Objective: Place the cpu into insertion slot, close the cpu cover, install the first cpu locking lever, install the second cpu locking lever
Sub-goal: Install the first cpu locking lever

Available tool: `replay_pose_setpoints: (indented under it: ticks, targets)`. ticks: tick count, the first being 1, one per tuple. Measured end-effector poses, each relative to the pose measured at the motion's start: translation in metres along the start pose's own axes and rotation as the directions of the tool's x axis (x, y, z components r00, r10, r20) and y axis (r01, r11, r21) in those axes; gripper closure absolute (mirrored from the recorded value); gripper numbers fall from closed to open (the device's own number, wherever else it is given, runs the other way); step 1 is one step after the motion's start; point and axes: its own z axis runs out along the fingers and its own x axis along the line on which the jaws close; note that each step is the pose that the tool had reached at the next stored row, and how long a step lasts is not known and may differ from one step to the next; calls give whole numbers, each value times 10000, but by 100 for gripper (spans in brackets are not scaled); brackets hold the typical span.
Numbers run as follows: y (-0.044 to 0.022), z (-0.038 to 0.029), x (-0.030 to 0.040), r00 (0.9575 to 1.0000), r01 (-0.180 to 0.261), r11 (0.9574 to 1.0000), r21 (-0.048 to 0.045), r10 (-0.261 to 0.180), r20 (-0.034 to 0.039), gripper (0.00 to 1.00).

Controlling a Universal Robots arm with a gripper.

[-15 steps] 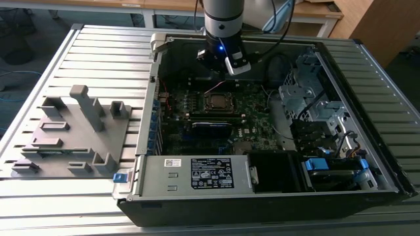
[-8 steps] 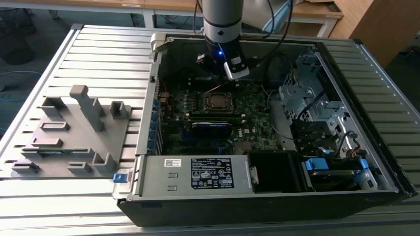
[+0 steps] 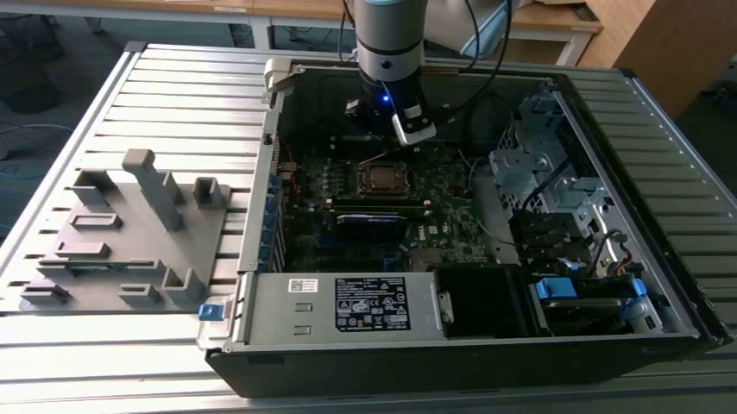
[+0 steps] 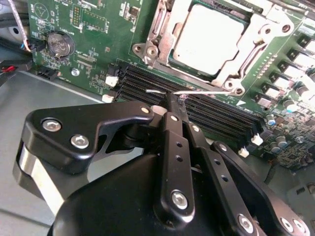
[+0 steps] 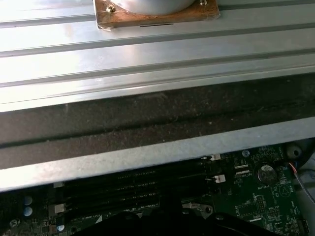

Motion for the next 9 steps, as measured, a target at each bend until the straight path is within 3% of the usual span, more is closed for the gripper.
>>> replay_pose_setpoints:
  ticks: [9]
  targets:
    - [-15, 69, 6, 9999, -159, 9999, 43, 158, 53, 90]
